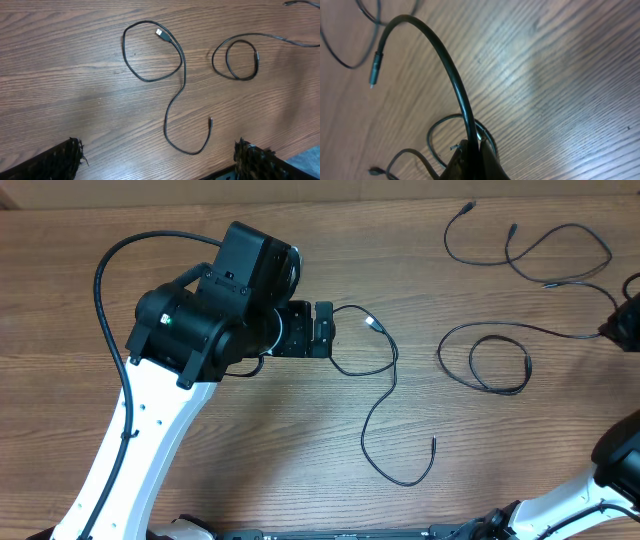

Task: Untangle cables
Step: 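Move the right gripper back toward the cable loop at center-right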

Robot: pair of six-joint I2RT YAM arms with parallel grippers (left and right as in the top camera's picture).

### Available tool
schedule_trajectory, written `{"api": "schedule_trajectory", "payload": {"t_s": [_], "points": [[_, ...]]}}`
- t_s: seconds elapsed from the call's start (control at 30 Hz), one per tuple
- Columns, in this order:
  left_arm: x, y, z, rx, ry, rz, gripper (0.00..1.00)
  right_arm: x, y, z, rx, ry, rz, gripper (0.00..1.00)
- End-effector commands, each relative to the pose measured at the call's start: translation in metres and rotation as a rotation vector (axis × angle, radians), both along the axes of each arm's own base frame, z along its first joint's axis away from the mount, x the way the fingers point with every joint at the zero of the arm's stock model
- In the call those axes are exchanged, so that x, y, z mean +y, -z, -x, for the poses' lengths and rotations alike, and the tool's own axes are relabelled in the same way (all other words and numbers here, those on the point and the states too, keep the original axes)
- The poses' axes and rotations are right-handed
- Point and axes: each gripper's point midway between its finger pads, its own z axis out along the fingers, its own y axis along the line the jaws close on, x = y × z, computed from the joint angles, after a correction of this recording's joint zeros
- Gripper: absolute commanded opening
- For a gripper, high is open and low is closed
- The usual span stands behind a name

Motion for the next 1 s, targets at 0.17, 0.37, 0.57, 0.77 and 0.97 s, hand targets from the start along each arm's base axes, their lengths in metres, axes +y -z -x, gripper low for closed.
{"api": "schedule_trajectory", "payload": {"t_s": [0.17, 0.37, 0.57, 0.77, 0.97], "points": [[0.004, -0.006, 0.001, -0.013, -0.019, 0.009, 0.99, -0.009, 0.032, 0.021, 0.143, 0.006, 0.09, 0.12], [0.004, -0.006, 0.001, -0.013, -0.019, 0.01, 1.0, -0.012, 0.032, 0.019, 0.142, 0.068, 0.085, 0.75], [0.004, -0.006, 0.001, -0.013, -0.019, 0.009, 1.0, 0.011, 0.027, 0.006, 0.063, 0.06, -0.051, 0.68], [0.004, -0.006, 0.001, -0.014, -0.019, 0.009, 1.0, 0.044, 0.024, 0.02, 0.113, 0.041, -0.202, 0.58], [0.004, -0.006, 0.001, -0.013, -0.019, 0.01, 1.0, 0.093, 0.039, 0.027, 0.216, -0.063, -0.249, 0.6]]}}
